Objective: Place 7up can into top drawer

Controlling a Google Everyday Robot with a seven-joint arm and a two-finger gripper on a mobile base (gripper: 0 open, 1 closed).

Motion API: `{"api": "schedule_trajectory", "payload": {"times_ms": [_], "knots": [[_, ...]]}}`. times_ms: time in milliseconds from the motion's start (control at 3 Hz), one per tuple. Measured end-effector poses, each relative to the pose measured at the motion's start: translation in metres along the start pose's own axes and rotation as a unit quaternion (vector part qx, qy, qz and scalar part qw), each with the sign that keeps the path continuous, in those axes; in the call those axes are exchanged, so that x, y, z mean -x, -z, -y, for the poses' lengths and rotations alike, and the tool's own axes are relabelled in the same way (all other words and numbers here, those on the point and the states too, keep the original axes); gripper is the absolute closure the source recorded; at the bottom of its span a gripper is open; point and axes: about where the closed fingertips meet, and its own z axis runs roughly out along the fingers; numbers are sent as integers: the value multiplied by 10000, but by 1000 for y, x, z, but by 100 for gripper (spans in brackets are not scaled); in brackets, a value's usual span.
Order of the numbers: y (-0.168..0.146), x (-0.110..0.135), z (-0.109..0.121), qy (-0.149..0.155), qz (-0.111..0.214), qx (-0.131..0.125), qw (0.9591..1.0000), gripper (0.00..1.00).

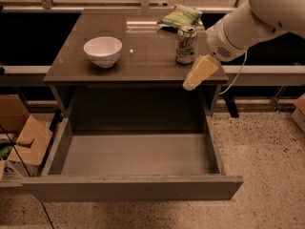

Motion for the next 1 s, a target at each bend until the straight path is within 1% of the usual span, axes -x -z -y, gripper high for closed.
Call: {"api": "schedule_trajectory", "payload": {"times_ms": [333, 667, 1000], "knots": [[1, -1, 2, -161, 136, -59, 9998, 0], [-4, 1, 19, -518, 401, -424, 9970, 0], [-11, 11, 35, -629, 604, -644, 9941, 0]]}}
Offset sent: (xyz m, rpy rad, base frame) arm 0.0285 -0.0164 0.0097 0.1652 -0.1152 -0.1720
